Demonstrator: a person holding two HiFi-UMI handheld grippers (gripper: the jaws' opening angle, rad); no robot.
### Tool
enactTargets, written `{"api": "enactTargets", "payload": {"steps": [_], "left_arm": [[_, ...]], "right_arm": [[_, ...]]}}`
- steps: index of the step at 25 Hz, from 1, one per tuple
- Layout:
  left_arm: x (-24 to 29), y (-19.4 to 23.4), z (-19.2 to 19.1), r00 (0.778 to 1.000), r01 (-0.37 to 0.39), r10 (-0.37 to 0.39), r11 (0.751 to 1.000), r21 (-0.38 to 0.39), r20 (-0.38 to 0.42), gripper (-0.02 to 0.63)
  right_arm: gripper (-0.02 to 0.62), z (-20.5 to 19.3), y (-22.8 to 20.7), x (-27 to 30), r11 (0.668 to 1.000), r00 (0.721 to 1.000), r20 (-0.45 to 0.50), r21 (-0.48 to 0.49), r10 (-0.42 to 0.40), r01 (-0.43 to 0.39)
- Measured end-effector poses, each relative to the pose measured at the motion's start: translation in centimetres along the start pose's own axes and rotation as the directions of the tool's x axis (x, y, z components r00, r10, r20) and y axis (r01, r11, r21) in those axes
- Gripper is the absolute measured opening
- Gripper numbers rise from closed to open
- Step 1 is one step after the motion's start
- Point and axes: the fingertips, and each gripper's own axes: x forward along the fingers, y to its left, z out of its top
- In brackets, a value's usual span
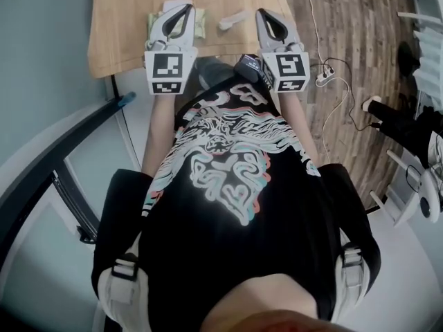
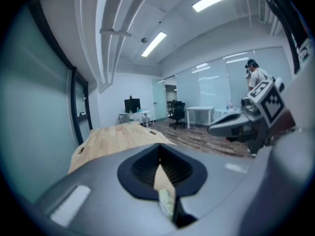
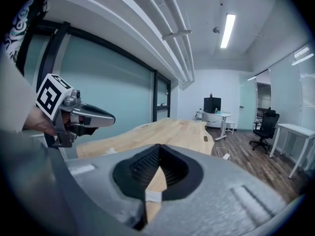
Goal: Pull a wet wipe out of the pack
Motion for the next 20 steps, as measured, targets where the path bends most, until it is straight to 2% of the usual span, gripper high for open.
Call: {"api": "enactTargets", "payload": {"steps": [5, 9, 20], "left_arm": [[-1.6, 0.6, -0.2, 0.999, -0.047, 0.047, 0.999, -0.015, 0.003, -0.012], [-2.4, 0.8, -0.2, 0.996, -0.085, 0.085, 0.996, 0.016, 0.004, -0.012], [-3.2, 2.0, -1.4, 0.991, -0.132, 0.133, 0.991, 0.016, -0.01, -0.012]], "right_arm": [[-0.002, 0.5, -0.2, -0.7, 1.0, 1.0, 0.024, -0.001, -0.01, 0.01], [-0.002, 1.0, 0.5, -1.0, 1.0, 0.999, 0.039, -0.003, 0.031, -0.031], [-0.002, 0.4, 1.3, -0.9, 0.999, 0.997, 0.057, -0.004, 0.045, -0.044]]}}
